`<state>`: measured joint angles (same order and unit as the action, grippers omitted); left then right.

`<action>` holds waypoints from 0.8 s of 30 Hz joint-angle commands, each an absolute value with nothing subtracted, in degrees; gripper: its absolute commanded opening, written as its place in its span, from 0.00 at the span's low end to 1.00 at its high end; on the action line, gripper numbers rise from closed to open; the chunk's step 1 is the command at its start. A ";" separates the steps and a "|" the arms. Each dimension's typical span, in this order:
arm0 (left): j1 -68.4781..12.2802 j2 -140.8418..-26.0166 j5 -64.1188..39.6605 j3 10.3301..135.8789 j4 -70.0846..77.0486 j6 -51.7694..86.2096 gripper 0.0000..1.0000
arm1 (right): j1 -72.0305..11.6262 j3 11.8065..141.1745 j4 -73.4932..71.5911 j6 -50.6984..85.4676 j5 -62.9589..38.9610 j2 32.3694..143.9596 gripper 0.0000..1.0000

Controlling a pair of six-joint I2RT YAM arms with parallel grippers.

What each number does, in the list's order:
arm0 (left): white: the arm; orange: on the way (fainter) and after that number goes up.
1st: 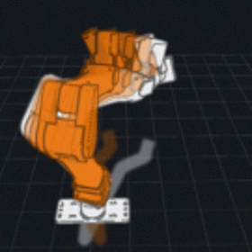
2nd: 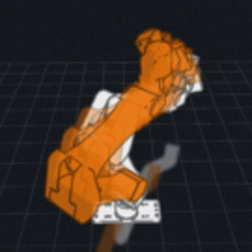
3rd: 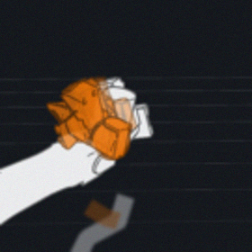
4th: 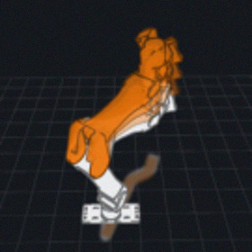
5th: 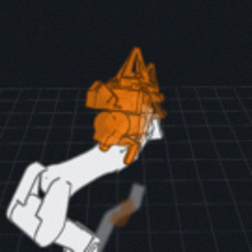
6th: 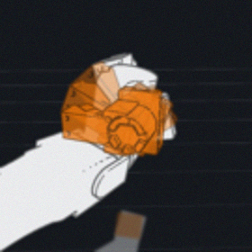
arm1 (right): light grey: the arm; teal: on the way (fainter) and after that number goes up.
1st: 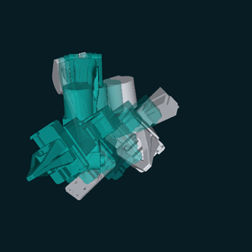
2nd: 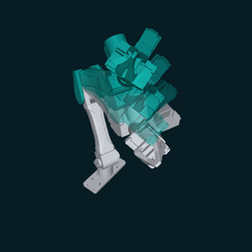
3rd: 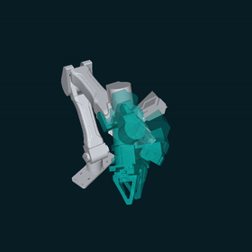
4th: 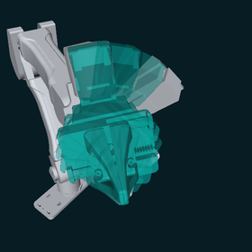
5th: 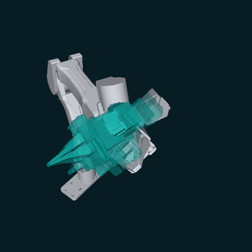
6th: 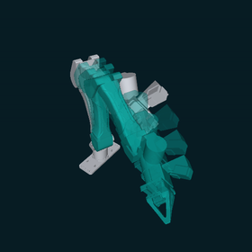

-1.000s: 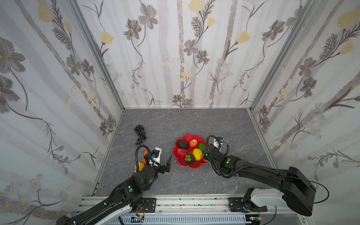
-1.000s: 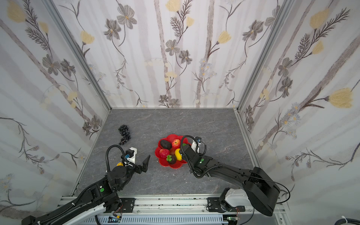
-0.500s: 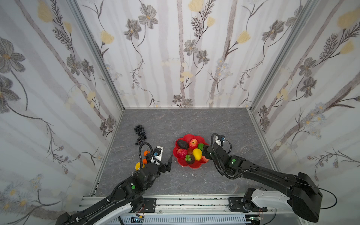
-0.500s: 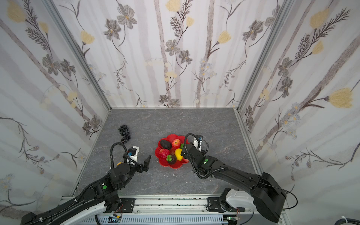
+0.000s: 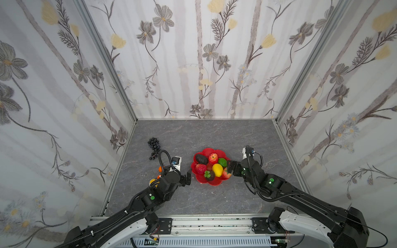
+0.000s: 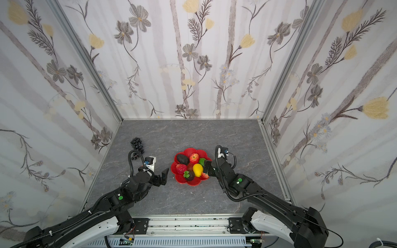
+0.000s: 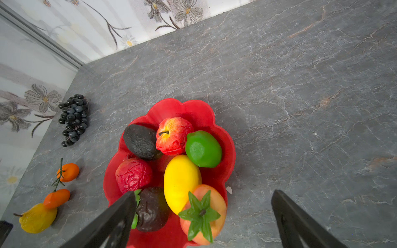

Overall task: Arrange fruit in a fruit bowl
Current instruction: Place the fruit in the fruit bowl, then pick up the fruit from the middle-left of the table.

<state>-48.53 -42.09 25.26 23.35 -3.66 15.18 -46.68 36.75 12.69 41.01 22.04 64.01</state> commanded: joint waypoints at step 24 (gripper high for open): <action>-37.19 -53.70 27.74 43.44 -55.84 50.76 1.00 | -39.92 17.70 8.08 24.53 23.04 37.18 0.97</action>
